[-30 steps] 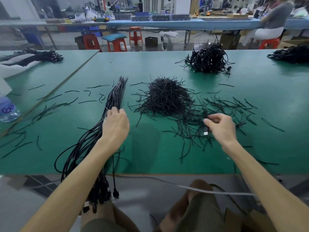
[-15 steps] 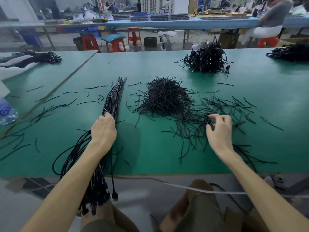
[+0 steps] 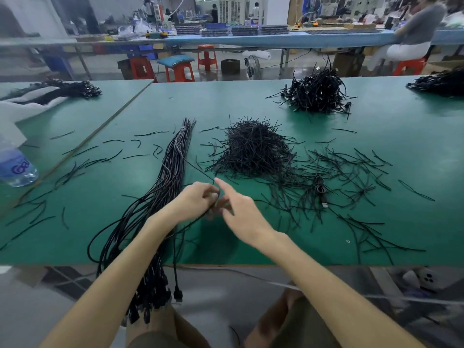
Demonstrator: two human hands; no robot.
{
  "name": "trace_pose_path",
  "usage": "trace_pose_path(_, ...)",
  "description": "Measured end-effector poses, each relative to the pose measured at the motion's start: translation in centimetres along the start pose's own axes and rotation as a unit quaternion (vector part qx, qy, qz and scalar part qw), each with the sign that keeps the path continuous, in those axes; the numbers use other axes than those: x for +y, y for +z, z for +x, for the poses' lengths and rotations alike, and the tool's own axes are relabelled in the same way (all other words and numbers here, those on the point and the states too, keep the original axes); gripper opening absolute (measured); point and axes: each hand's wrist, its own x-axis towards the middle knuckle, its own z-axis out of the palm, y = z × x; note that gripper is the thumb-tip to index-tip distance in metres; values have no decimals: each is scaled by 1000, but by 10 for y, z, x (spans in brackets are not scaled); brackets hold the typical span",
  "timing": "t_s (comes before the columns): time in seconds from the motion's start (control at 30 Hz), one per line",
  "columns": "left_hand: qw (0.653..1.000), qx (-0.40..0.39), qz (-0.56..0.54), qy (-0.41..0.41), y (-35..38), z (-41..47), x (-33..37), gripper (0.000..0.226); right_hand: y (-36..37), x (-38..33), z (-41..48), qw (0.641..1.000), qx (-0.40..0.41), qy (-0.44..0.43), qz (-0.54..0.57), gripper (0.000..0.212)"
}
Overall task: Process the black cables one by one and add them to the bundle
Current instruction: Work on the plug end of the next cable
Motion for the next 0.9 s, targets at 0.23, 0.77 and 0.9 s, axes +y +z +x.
trace_pose_path(0.23, 990, -84, -108, 13, -14, -27, -19, 30, 27, -7, 9, 999, 17, 22, -30, 49)
trace_pose_path(0.77, 981, -49, -188, 3, -8, -12, -14, 52, 14, 3, -9, 992, 119, 38, -11, 27)
trace_pose_path(0.9, 955, 22, -294, -46, -5, -9, -30, 59, 16, -2, -19, 990, 136, 8, 23, 32)
